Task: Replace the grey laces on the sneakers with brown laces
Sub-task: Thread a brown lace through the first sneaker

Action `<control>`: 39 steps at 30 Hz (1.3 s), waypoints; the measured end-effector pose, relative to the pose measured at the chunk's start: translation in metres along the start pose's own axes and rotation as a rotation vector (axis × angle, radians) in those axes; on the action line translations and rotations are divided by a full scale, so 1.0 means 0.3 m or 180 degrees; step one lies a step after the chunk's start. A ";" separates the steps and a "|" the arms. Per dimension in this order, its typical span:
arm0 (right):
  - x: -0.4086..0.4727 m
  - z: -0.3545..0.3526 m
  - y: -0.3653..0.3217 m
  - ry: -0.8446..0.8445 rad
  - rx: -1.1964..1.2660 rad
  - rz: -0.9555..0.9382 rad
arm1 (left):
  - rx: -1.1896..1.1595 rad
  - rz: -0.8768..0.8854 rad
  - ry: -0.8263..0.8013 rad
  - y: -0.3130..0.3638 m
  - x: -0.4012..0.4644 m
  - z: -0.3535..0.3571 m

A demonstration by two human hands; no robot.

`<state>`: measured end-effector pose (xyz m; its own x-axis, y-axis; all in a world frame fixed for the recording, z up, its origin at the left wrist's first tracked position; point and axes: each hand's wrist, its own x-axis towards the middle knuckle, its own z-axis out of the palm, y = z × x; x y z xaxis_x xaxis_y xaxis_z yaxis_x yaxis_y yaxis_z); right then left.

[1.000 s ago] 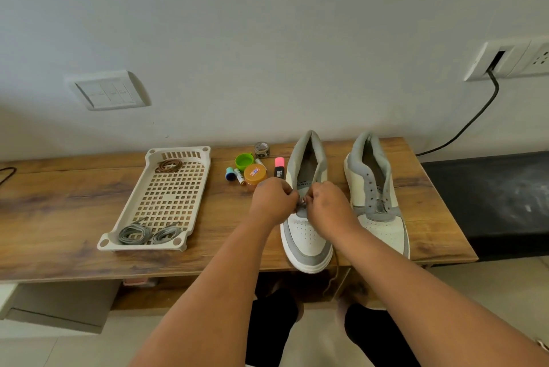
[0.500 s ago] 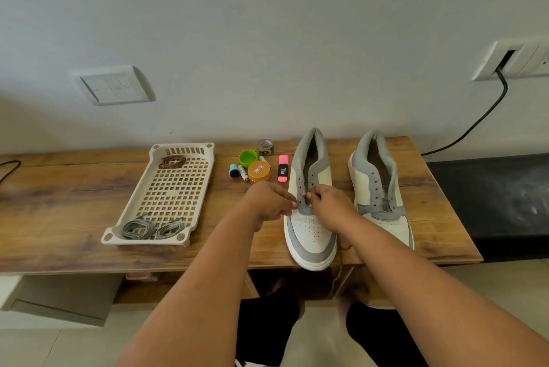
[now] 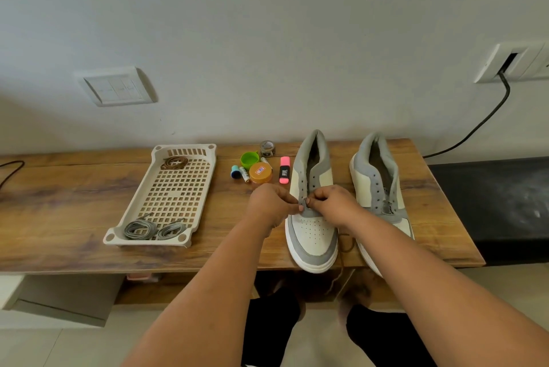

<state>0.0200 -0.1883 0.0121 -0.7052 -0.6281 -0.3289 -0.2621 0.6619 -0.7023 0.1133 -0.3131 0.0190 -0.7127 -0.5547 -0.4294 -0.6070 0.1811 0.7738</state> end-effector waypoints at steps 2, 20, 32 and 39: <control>-0.004 -0.016 0.001 -0.0045 -0.0094 -0.0080 | 0.0052 0.0048 0.0010 0.003 -0.002 0.008; -0.016 -0.046 0.005 -0.0176 -0.0536 -0.0398 | 0.0503 0.0632 -0.0488 0.020 -0.032 -0.090; -0.017 -0.052 0.011 -0.0237 -0.0435 -0.0451 | -0.2262 0.0877 -0.1154 0.075 -0.060 -0.106; -0.029 -0.056 0.007 -0.0031 -0.0500 -0.0598 | -0.1852 0.0502 -0.1748 0.059 -0.073 -0.164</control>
<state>0.0145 -0.1747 0.0240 -0.6281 -0.7497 -0.2084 -0.4878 0.5880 -0.6452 0.1354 -0.3377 0.0651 -0.9370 -0.0534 -0.3453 -0.3130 -0.3109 0.8974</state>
